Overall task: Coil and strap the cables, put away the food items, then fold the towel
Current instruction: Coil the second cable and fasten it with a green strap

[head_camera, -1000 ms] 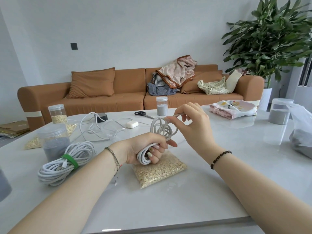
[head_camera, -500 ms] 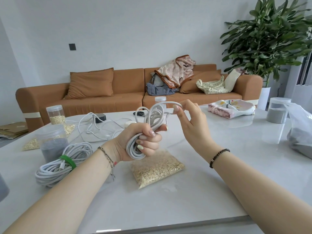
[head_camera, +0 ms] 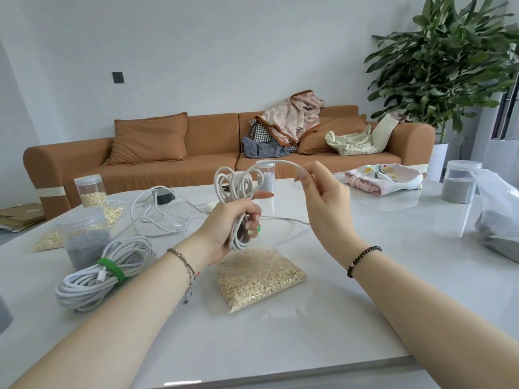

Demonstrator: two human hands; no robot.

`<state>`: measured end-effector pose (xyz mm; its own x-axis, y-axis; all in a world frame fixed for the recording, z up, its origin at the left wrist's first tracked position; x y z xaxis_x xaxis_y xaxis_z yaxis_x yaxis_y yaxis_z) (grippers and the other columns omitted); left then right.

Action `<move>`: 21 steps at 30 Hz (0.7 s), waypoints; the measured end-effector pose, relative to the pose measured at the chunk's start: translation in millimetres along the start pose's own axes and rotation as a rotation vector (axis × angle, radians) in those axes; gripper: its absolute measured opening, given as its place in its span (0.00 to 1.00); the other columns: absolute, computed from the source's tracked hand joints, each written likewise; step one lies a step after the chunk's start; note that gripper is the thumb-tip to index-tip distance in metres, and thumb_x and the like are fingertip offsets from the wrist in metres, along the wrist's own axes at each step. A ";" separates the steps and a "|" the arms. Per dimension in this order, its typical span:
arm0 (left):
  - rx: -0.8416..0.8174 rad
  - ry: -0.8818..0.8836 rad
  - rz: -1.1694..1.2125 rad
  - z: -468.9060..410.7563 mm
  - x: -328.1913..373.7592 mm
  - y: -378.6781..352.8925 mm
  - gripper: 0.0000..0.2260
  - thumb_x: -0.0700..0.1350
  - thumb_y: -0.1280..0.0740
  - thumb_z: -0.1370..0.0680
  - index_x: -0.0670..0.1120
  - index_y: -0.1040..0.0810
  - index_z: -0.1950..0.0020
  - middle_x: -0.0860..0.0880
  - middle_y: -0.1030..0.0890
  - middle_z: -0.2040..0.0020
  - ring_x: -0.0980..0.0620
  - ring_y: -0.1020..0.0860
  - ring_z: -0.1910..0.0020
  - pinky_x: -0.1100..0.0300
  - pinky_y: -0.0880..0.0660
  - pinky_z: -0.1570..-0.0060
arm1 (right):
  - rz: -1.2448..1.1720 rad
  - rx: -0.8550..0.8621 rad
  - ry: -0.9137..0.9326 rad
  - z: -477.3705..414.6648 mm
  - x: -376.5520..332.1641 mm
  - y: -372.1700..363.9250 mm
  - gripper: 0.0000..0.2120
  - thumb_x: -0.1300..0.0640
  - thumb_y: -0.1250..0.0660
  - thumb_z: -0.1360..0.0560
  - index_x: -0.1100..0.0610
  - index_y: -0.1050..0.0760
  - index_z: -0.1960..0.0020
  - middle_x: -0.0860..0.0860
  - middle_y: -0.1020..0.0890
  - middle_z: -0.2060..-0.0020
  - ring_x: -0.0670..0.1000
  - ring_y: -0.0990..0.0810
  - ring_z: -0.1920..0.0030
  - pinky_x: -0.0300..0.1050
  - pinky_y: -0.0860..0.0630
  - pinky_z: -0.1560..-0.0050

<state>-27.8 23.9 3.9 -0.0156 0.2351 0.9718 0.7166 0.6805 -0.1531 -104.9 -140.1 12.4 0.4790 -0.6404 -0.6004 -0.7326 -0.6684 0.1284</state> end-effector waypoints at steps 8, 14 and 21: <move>0.141 -0.091 0.322 -1.5 8.7 2.3 0.14 0.36 0.42 0.19 0.44 0.20 0.40 0.49 0.26 0.64 0.58 0.35 0.74 0.67 0.34 0.73 | -0.005 0.015 0.020 0.9 0.5 -1.2 0.08 0.57 0.40 0.16 0.47 0.28 0.53 0.41 0.27 0.71 0.44 0.32 0.69 0.37 0.38 0.68; 0.226 -0.129 0.315 -1.5 14.2 6.0 0.11 0.35 0.45 0.20 0.40 0.27 0.42 0.51 0.35 0.68 0.57 0.42 0.75 0.65 0.43 0.74 | -0.095 0.156 -0.081 -4.5 2.0 1.0 0.09 0.57 0.32 0.21 0.44 0.21 0.57 0.44 0.21 0.67 0.50 0.27 0.66 0.36 0.32 0.64; 0.252 -0.084 0.223 -3.8 8.8 6.5 0.08 0.35 0.39 0.19 0.44 0.22 0.47 0.53 0.38 0.74 0.57 0.42 0.76 0.65 0.43 0.75 | -0.177 0.108 -0.085 -4.8 2.2 -0.8 0.09 0.58 0.26 0.24 0.43 0.16 0.53 0.40 0.19 0.70 0.45 0.33 0.71 0.35 0.33 0.66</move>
<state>-20.6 27.7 12.2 0.0572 0.4468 0.8928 0.5142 0.7534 -0.4099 -101.0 -142.8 14.7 0.5660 -0.4791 -0.6709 -0.6900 -0.7207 -0.0674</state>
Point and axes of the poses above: each hand's wrist, its own z-axis away from the middle knuckle, its own y-axis out of the back of the hand, x = y × z, the point moved 2 cm from there along -z, towards the middle knuckle
